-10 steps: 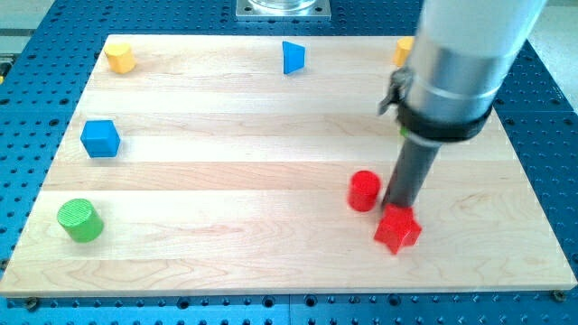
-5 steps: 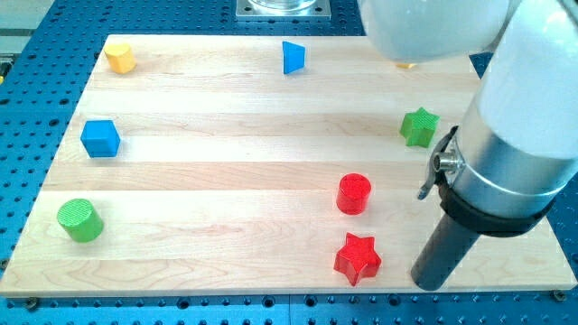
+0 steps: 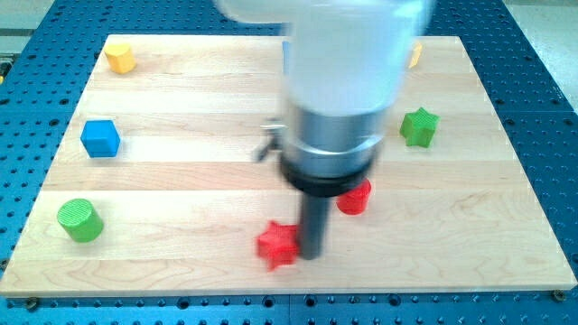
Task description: Place red blocks and green circle in a diagonal line
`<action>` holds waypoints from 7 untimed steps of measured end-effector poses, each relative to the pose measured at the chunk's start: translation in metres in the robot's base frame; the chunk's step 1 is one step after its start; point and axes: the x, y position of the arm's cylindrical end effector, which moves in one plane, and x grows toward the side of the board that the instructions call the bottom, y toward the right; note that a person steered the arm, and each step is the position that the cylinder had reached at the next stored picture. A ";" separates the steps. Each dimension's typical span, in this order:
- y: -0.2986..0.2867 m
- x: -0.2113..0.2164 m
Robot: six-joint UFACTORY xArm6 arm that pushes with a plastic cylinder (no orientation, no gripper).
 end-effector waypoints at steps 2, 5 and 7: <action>0.020 -0.079; 0.200 -0.031; 0.146 -0.017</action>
